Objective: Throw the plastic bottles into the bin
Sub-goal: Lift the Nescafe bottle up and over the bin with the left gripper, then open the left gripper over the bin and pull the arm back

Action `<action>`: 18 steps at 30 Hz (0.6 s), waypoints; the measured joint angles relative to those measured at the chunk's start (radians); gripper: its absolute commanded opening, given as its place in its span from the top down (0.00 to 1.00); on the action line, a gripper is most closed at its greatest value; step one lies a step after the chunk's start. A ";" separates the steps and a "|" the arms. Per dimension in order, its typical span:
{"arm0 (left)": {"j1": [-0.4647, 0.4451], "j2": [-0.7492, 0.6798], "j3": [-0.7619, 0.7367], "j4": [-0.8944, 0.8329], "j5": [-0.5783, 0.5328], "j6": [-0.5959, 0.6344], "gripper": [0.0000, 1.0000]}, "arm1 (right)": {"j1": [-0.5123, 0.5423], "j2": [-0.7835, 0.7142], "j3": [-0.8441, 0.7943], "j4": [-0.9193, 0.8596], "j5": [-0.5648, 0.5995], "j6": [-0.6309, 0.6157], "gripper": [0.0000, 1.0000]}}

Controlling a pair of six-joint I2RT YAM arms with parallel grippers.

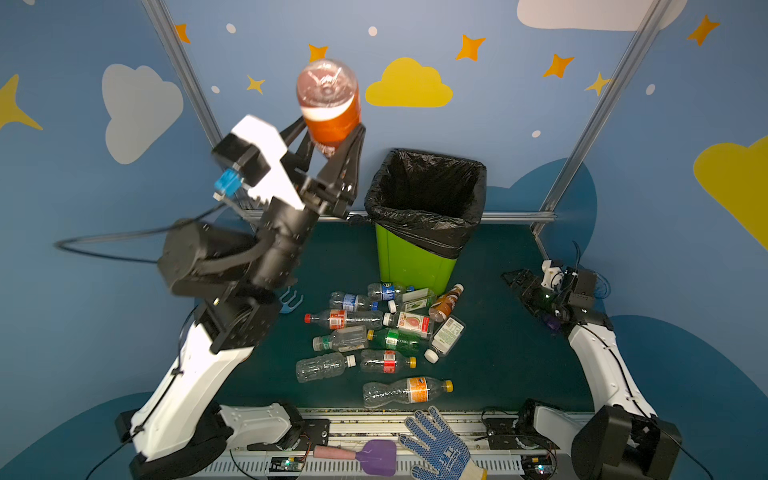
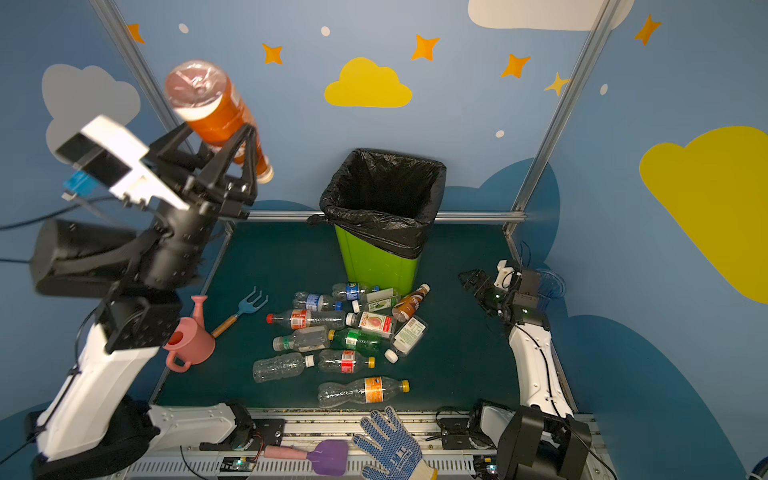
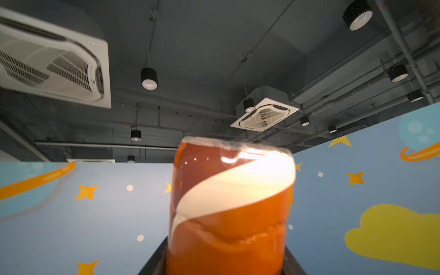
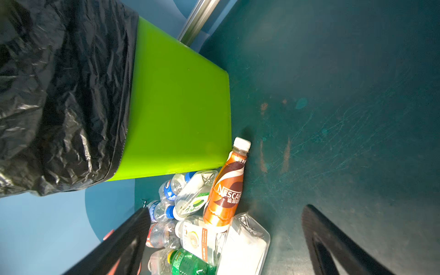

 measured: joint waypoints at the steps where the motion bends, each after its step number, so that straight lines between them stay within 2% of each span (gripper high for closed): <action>1: 0.039 0.100 0.084 -0.015 0.032 -0.063 0.43 | 0.000 -0.011 0.000 -0.004 0.005 0.000 0.02; 3: 0.086 0.312 0.259 -0.071 0.087 -0.171 0.34 | 0.000 -0.035 0.000 -0.010 0.015 0.000 0.02; 5: 0.108 0.546 0.456 -0.184 0.127 -0.257 0.20 | 0.000 -0.056 0.000 -0.015 0.021 -0.001 0.02; 7: 0.116 0.826 0.736 -0.384 0.151 -0.311 0.00 | -0.002 -0.076 0.000 -0.027 0.024 -0.008 0.02; 9: 0.117 1.004 0.914 -0.529 0.154 -0.343 0.00 | -0.008 -0.089 0.000 -0.045 0.026 -0.016 0.02; 10: 0.117 1.029 0.912 -0.584 0.146 -0.342 0.00 | -0.013 -0.093 0.000 -0.052 0.027 -0.018 0.02; 12: 0.116 1.003 0.827 -0.631 0.124 -0.335 0.00 | -0.022 -0.096 0.000 -0.060 0.029 -0.020 0.02; 13: 0.115 0.938 0.726 -0.617 0.110 -0.327 0.00 | -0.023 -0.096 0.000 -0.061 0.029 -0.020 0.02; 16: 0.112 0.635 0.366 -0.516 0.090 -0.295 0.00 | -0.023 -0.096 0.000 -0.061 0.032 -0.012 0.02; 18: 0.110 0.431 0.222 -0.438 0.080 -0.282 0.00 | -0.021 -0.095 0.000 -0.061 0.031 -0.005 0.02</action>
